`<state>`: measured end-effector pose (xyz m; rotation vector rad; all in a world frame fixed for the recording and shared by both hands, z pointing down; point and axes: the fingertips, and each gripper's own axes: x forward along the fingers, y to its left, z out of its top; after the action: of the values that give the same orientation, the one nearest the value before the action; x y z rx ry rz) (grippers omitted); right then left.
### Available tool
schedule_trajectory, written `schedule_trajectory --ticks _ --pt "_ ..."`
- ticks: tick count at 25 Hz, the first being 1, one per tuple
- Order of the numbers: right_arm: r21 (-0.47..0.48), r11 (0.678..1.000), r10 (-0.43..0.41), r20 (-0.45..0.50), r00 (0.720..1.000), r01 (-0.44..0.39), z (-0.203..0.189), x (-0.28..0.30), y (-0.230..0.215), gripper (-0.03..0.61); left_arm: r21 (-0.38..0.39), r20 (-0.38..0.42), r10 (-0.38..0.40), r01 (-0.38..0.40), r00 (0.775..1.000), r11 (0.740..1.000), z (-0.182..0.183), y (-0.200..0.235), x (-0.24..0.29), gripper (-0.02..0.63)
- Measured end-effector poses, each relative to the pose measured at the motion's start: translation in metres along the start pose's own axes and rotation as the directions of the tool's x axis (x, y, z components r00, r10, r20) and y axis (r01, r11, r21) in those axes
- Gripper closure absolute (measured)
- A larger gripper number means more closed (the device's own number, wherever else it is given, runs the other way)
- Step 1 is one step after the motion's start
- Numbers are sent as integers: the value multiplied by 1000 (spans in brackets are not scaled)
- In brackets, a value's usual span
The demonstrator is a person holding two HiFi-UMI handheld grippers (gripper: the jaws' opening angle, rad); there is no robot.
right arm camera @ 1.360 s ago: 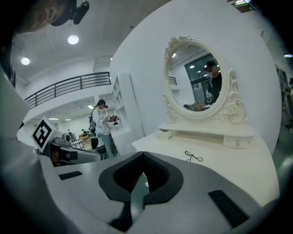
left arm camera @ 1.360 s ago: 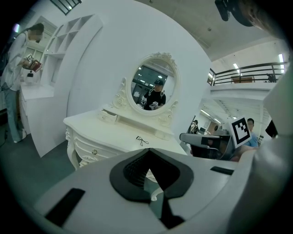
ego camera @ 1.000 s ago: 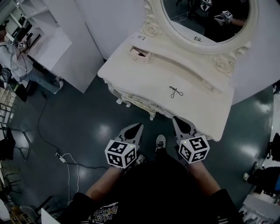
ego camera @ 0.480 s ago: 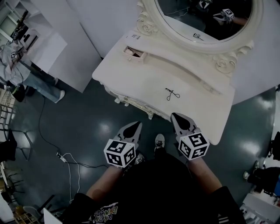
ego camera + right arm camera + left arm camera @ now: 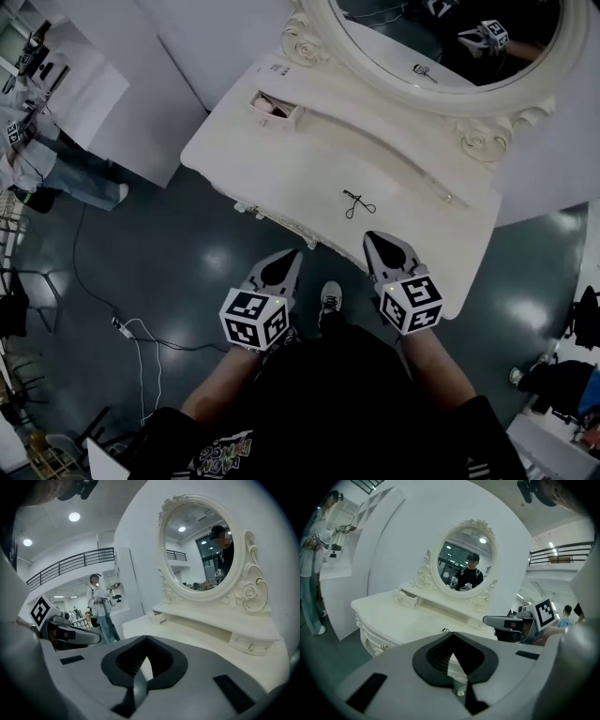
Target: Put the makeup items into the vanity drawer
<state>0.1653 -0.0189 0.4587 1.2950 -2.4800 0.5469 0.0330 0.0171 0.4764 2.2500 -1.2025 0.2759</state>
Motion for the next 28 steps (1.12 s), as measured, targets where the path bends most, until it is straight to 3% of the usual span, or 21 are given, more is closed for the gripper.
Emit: schedule_trajectory --ticks 11,28 --pt "-5 999 44 -69 997 -44 -13 41 -42 549 -6 -51 27 -27 998 1000 0 4 39 614" --pt "-94 988 106 -144 984 -120 -20 78 -49 546 43 -4 69 -69 998 997 28 1 49 614"
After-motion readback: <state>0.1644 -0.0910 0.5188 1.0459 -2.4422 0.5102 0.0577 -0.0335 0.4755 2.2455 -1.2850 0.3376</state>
